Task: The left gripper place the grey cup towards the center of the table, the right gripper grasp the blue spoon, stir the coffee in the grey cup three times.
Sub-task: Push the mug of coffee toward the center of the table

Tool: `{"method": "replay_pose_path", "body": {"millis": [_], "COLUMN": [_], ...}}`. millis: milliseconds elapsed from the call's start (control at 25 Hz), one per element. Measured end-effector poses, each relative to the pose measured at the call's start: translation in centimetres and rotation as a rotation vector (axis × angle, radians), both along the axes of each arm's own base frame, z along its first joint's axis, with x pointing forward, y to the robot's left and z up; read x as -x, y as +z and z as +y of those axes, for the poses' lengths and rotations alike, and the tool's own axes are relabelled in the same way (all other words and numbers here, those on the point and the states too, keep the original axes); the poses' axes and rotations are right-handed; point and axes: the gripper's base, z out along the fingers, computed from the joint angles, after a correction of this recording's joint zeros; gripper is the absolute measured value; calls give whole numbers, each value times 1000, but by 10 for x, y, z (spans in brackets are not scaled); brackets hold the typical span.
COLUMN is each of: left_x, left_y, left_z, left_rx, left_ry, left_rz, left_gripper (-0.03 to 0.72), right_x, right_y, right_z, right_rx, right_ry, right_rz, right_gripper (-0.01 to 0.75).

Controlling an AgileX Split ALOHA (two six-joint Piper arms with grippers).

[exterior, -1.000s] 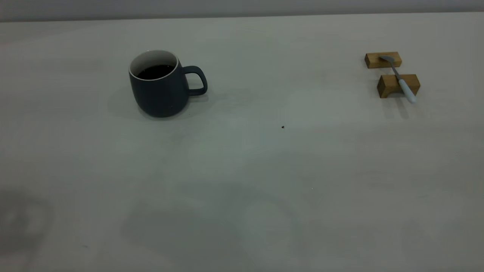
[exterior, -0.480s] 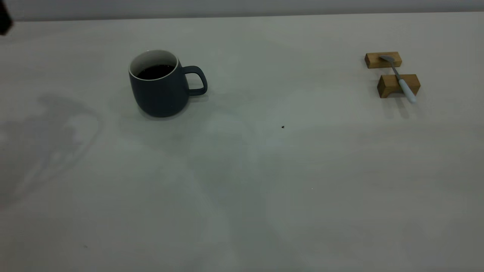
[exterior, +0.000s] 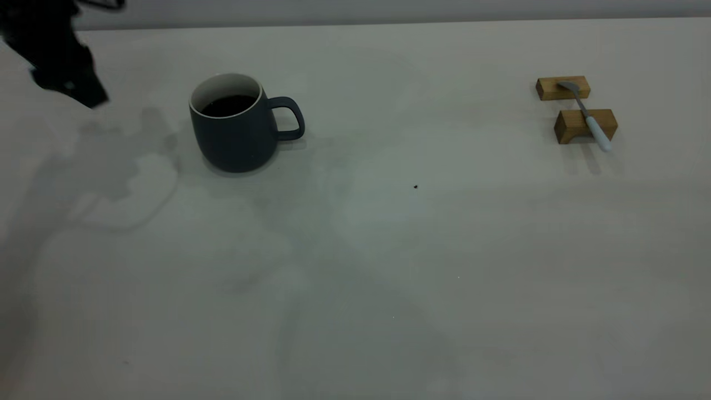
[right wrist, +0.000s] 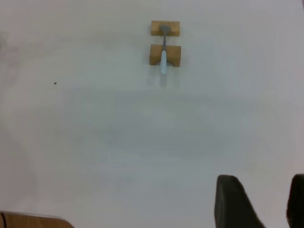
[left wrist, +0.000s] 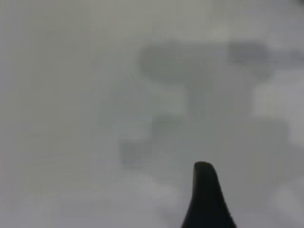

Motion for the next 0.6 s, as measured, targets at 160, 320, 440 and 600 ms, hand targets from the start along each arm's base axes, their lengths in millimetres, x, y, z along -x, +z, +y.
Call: {"method": "replay_pose_path", "body": {"millis": [160, 320, 440, 600], "left_x": [-11, -23, -29, -34], "left_y": [-26, -40, -47, -54], "left_z": [-16, -31, -42, -54], "left_rx": [39, 65, 72, 85], "left_ry": [-127, -222, -281, -320], "left_rz": [6, -9, -17, -15], "left_gripper": [585, 585, 585, 585], "right_x": [0, 0, 0, 0], "right_y": [0, 0, 0, 0], "right_z": [0, 0, 0, 0], "right_rx": [0, 0, 0, 0], "right_ry": [0, 0, 0, 0], "right_rz": [0, 0, 0, 0], "right_gripper": [321, 321, 321, 321]}}
